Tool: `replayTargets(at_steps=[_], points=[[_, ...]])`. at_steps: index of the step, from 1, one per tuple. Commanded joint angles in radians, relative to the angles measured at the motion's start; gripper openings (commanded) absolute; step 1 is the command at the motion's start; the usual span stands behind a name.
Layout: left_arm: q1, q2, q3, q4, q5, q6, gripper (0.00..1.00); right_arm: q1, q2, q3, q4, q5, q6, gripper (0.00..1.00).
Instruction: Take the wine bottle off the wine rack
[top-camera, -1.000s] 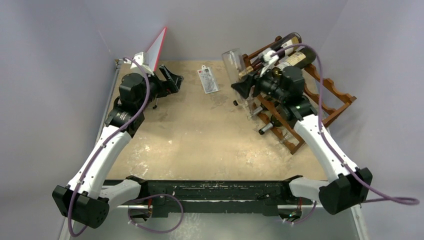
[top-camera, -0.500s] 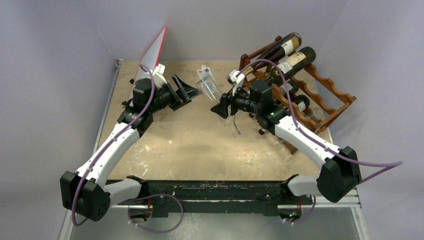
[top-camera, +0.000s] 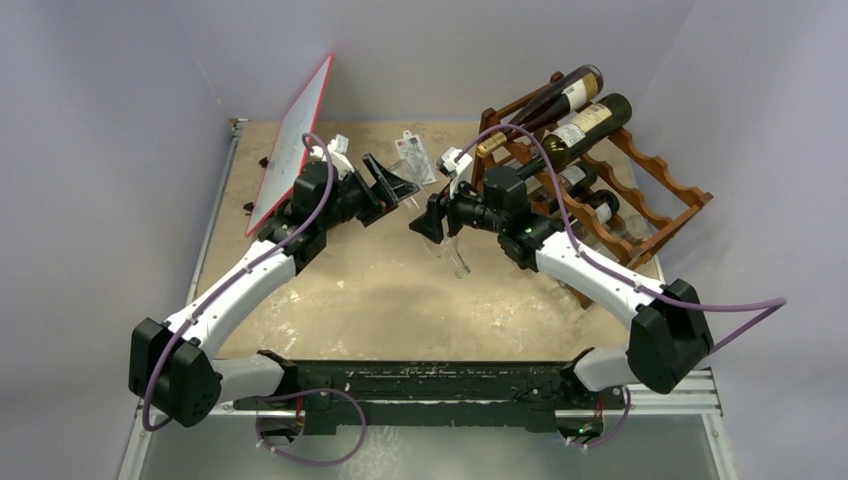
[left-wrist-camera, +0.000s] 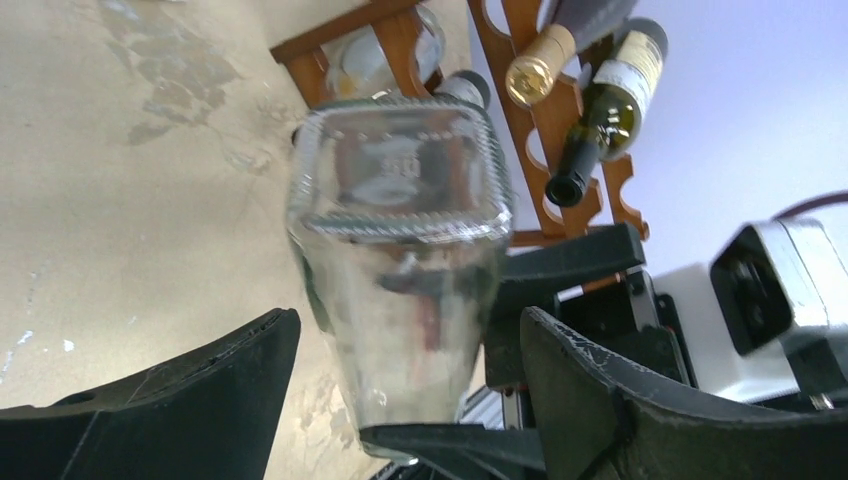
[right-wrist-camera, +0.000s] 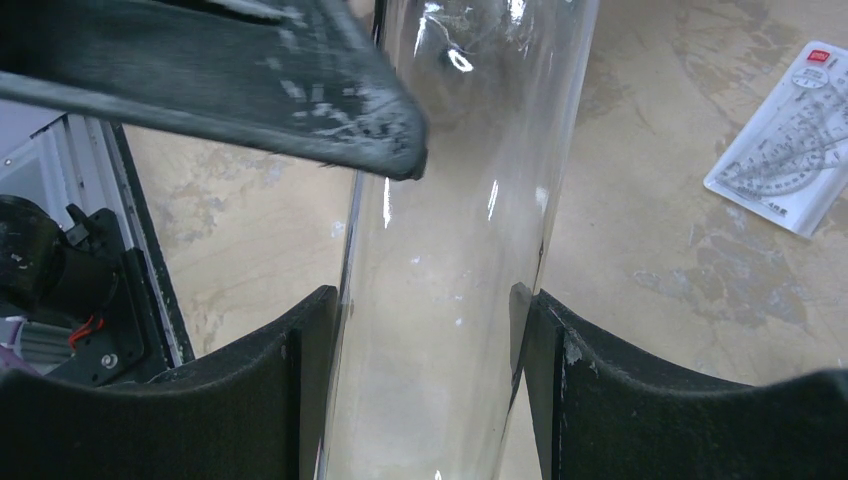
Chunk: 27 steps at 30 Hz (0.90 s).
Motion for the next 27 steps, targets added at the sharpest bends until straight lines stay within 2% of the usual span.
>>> replayTargets(at_steps=[1,7,10,11,14,17,18,20,24,27], points=[[-0.009,0.024,0.029,0.020,-0.106,-0.010,0.77,0.022,-0.019,0.021,0.121,0.044,0.000,0.18],[-0.025,0.045,0.028,0.016,-0.156,-0.008,0.71,0.041,-0.011,0.033,0.119,0.061,0.001,0.19],[-0.038,0.053,0.029,0.026,-0.164,-0.009,0.64,0.051,-0.003,0.038,0.123,0.063,0.005,0.19],[-0.040,0.055,0.030,0.027,-0.165,-0.009,0.61,0.057,0.000,0.039,0.123,0.066,0.006,0.19],[-0.042,0.053,0.031,0.033,-0.170,-0.015,0.41,0.066,0.004,0.040,0.120,0.078,0.012,0.21],[-0.042,0.042,0.030,0.049,-0.177,-0.028,0.26,0.065,0.002,0.041,0.099,0.104,0.026,0.25],[-0.042,0.039,0.031,0.054,-0.178,-0.035,0.20,0.065,0.000,0.042,0.088,0.124,0.028,0.28],[-0.042,0.033,0.030,0.069,-0.179,-0.056,0.13,0.065,-0.006,0.046,0.060,0.158,0.034,0.44],[-0.043,0.023,0.039,0.110,-0.175,-0.101,0.05,0.065,-0.050,0.032,-0.012,0.193,0.050,0.79],[-0.041,0.019,0.064,0.117,-0.177,-0.122,0.00,0.065,-0.121,-0.015,-0.006,0.244,0.099,0.96]])
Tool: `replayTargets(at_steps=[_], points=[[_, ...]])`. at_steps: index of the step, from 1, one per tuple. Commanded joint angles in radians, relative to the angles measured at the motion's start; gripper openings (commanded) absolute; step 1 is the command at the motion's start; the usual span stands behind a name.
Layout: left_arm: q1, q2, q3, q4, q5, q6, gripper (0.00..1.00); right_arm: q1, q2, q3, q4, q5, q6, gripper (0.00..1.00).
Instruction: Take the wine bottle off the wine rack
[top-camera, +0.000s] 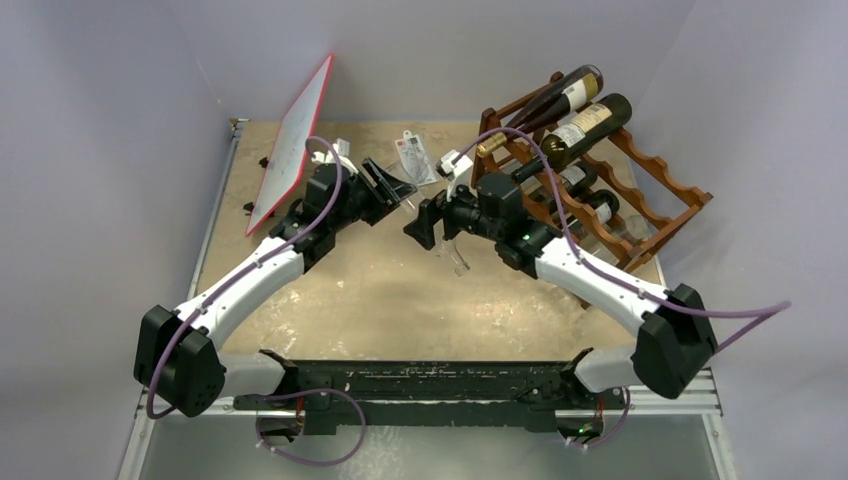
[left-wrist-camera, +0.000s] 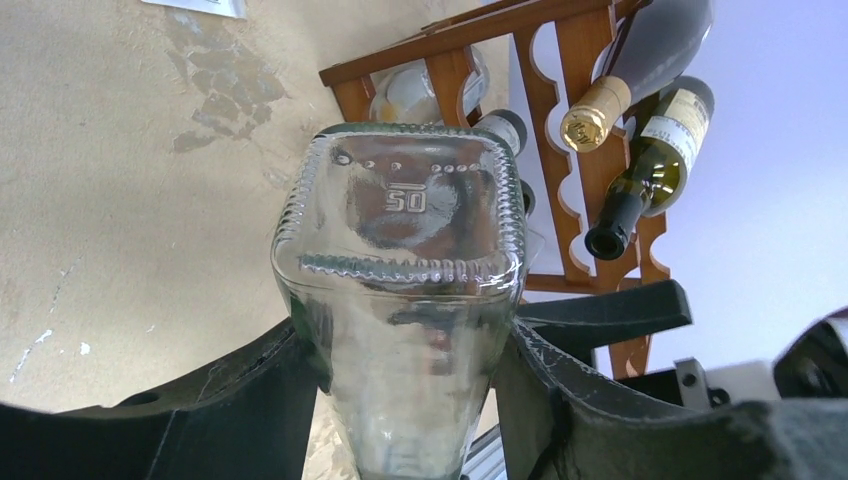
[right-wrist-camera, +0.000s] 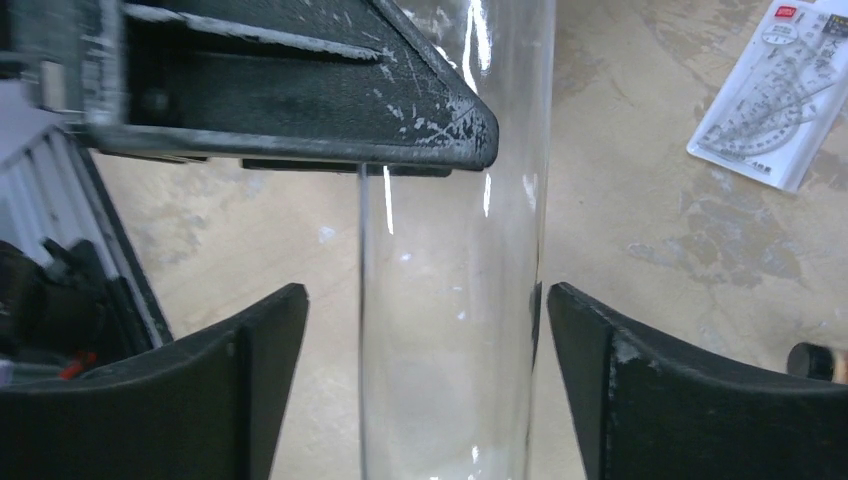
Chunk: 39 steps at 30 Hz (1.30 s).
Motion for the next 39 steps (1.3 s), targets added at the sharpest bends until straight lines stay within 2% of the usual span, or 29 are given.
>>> replayTargets(at_steps=[1,6,17,24,27,30,36,39], points=[[-0.004,-0.036,0.072,0.112,-0.017,-0.080,0.00,0.004,-0.140,-0.021,0.005,0.104,0.053,0.99],[0.001,-0.046,0.090,0.135,-0.056,-0.152,0.00,0.002,-0.229,-0.024,-0.093,0.169,0.075,1.00],[0.022,-0.044,0.080,0.408,-0.046,-0.451,0.00,0.002,-0.519,-0.151,-0.161,0.379,0.159,1.00],[0.021,-0.035,0.011,0.588,-0.040,-0.686,0.00,0.003,-0.715,-0.307,0.086,0.275,0.190,0.99],[0.021,-0.025,-0.029,0.686,-0.026,-0.774,0.00,0.002,-0.702,-0.312,0.144,0.354,0.262,0.97],[0.021,-0.033,-0.055,0.724,-0.023,-0.819,0.00,0.002,-0.669,-0.314,0.254,0.333,0.282,0.94],[0.019,-0.076,-0.100,0.733,-0.028,-0.856,0.00,0.002,-0.591,-0.299,0.436,0.342,0.227,0.87],[0.019,-0.090,-0.113,0.730,-0.022,-0.867,0.00,0.002,-0.573,-0.316,0.551,0.325,0.192,0.79]])
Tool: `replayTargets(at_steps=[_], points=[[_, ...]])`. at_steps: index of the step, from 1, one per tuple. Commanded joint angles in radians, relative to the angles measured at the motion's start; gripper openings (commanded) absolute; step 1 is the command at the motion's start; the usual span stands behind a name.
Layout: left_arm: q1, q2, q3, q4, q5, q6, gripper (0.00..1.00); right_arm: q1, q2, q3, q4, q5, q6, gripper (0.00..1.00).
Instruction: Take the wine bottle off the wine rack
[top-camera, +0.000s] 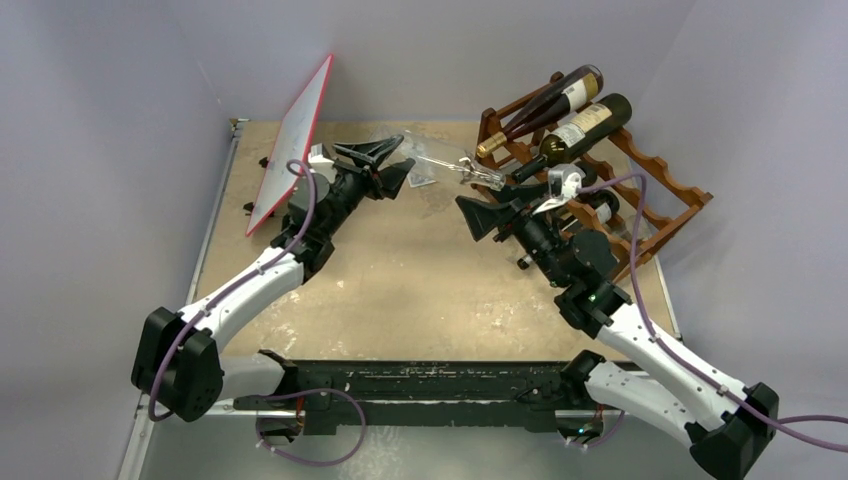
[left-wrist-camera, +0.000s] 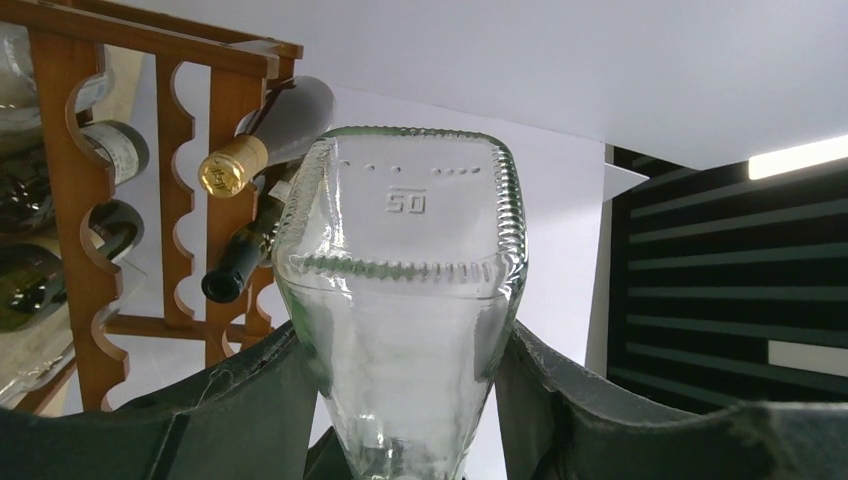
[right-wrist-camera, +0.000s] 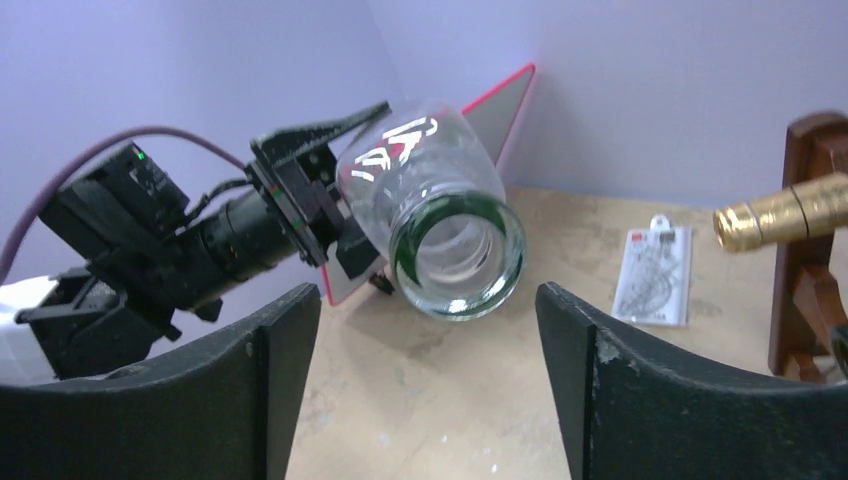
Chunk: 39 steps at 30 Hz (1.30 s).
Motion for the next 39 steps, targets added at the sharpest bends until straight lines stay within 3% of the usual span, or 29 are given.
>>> replayTargets(at_steps=[1,10,14,27,32,35,39], points=[[0.004,-0.076,-0.001,0.171,0.013,-0.097,0.00,0.002,0.009,-0.005,0.279,0.012,-0.048,0.77],[0.004,-0.082,-0.041,0.229,0.032,-0.146,0.00,0.003,0.072,0.042,0.352,0.030,-0.095,0.59],[0.004,-0.073,-0.051,0.254,0.042,-0.163,0.00,0.000,0.084,0.038,0.405,0.021,-0.109,0.56],[0.003,-0.061,-0.063,0.280,0.049,-0.183,0.00,-0.003,0.147,0.051,0.517,-0.063,-0.095,0.62],[0.004,-0.055,-0.067,0.296,0.044,-0.193,0.00,-0.005,0.152,0.046,0.550,-0.079,-0.082,0.80],[0.004,-0.046,-0.063,0.302,0.048,-0.196,0.00,-0.006,0.162,0.050,0.556,-0.078,-0.071,0.78],[0.002,-0.042,-0.065,0.305,0.051,-0.197,0.00,-0.009,0.178,0.050,0.579,-0.070,-0.054,0.63]])
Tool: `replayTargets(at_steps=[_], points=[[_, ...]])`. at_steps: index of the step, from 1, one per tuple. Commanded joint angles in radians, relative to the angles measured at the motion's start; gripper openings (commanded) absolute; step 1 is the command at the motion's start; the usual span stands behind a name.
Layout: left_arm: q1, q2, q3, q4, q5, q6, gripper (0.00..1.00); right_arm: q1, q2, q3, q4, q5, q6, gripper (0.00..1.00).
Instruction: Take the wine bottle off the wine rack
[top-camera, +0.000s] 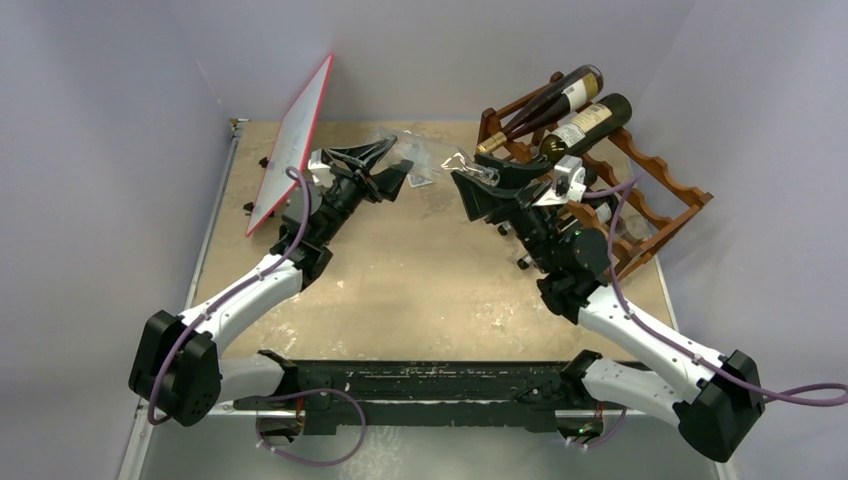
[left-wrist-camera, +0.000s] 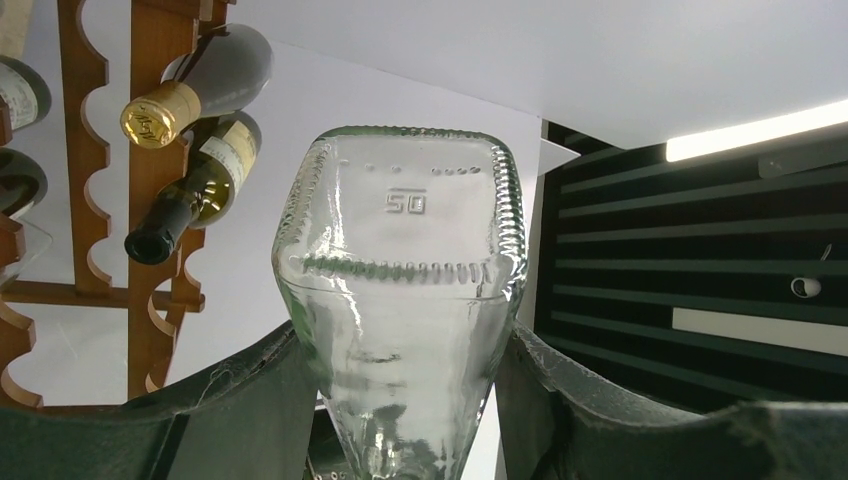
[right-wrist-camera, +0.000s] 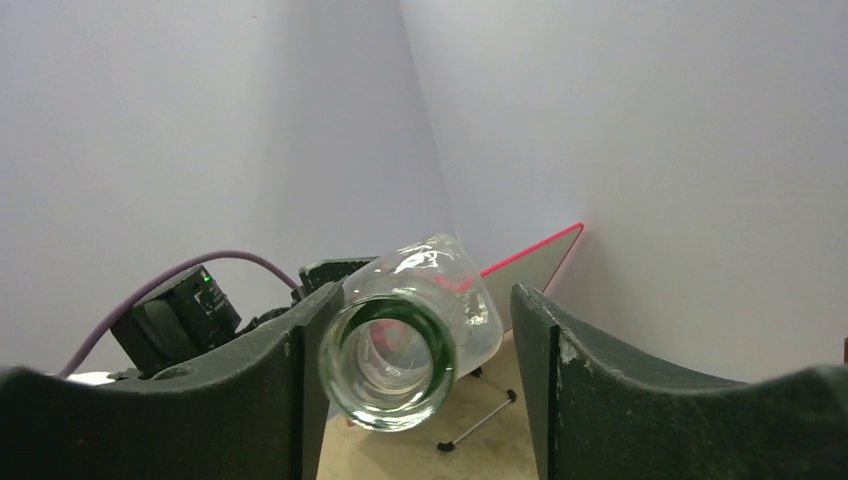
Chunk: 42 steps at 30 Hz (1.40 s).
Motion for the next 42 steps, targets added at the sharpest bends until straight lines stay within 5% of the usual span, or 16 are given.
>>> replayTargets(at_steps=[1,6,9,13,16,22,24,27,32,42], points=[[-0.001,-0.013,0.013,0.150,0.011,-0.056,0.00,-0.008,0.012,0.037,0.102,-0.010,0.022,0.60],[-0.002,-0.010,0.004,0.149,0.012,-0.053,0.00,-0.012,0.033,0.054,0.110,-0.010,0.028,0.39],[-0.002,-0.012,-0.010,0.143,0.011,-0.053,0.00,-0.012,0.044,0.061,0.118,-0.015,0.034,0.53],[-0.002,-0.007,-0.010,0.145,0.010,-0.053,0.00,-0.014,0.055,0.075,0.103,0.011,0.045,0.52],[-0.002,-0.003,-0.008,0.150,0.014,-0.055,0.00,-0.017,0.061,0.076,0.107,0.010,0.049,0.42],[-0.002,-0.001,-0.014,0.149,0.013,-0.044,0.00,-0.026,0.080,0.096,0.089,0.009,0.065,0.01],[-0.003,0.000,-0.015,0.142,0.018,-0.031,0.19,-0.030,0.088,0.108,0.069,0.019,0.070,0.00],[-0.002,-0.006,-0.021,0.111,0.034,0.002,0.66,-0.035,0.094,0.128,0.039,0.051,0.073,0.00],[-0.002,-0.048,-0.061,-0.091,0.070,0.116,0.71,-0.051,0.113,0.198,-0.088,0.143,0.079,0.00],[0.009,-0.131,-0.291,-0.090,0.047,0.151,0.77,-0.095,0.239,0.360,-0.292,0.143,0.058,0.00]])
